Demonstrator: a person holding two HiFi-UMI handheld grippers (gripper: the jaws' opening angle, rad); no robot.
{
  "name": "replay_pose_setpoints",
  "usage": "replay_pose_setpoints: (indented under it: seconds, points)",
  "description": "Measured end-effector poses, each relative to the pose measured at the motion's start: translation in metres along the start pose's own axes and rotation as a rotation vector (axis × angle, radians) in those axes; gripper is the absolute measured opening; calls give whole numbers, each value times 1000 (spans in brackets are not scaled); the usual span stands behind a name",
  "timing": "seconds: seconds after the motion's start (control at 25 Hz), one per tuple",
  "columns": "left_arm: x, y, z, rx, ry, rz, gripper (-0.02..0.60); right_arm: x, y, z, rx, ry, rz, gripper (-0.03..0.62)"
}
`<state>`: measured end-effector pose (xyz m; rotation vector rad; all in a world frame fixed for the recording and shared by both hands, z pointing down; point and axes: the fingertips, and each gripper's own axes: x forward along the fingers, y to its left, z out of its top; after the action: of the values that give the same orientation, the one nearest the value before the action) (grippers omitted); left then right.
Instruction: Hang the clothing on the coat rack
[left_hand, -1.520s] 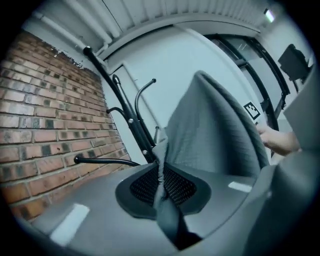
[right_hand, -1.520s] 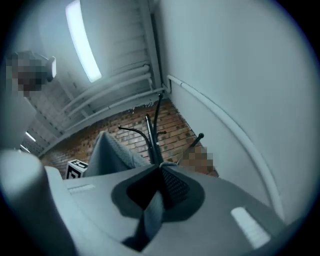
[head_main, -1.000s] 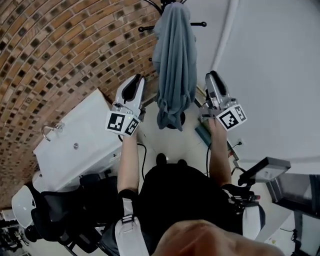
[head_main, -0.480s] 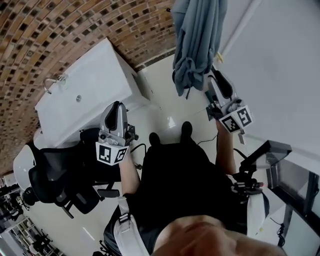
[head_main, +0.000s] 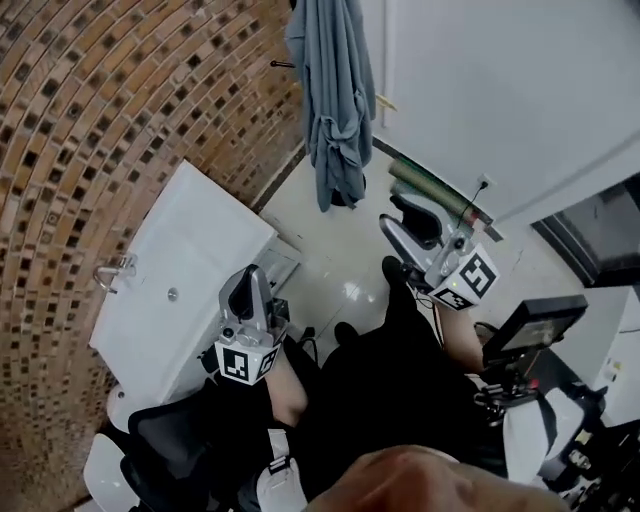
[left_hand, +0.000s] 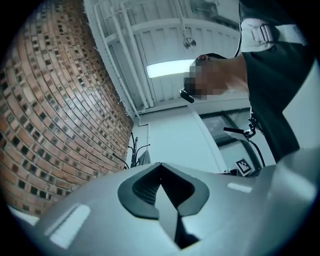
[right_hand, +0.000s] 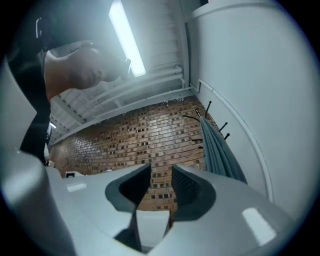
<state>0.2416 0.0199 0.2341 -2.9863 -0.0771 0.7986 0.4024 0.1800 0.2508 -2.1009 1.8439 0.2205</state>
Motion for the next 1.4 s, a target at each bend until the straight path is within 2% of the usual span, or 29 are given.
replay_pose_setpoints:
  seconds: [0.16, 0.28, 0.44, 0.68, 0.8, 0.92, 1.0, 1.12, 1.28, 1.4]
  points:
    - [-18, -19, -16, -137, -9, -102, 3, -47, 48, -23, -8, 96, -112, 114]
    - [-21, -35, -6, -180, -46, -144, 3, -69, 68, -10, -50, 121, -159, 112]
    - [-26, -49, 27, -146, -93, -188, 3, -74, 87, 9, -93, 72, -153, 103]
    - [-36, -56, 71, -106, -121, -167, 3, -60, 120, 28, -108, 27, -40, 101]
    - [-31, -69, 92, -21, -124, -167, 3, -51, 111, 37, -76, -9, 5, 91]
    - [-22, -74, 102, 25, -141, -120, 3, -49, 103, 54, -96, -30, 58, 89]
    - [-12, -86, 103, 34, -156, -112, 3, -61, 95, 71, -117, -62, 60, 81]
    - [9, -115, 98, 52, -153, -155, 3, -86, 70, 93, -115, -114, 39, 56]
    - [42, -142, 83, 29, -129, -176, 3, -110, 38, 110, -107, -118, 15, 52]
    - [63, -163, 68, 8, -111, -183, 3, -129, 21, 116, -100, -115, 21, 18]
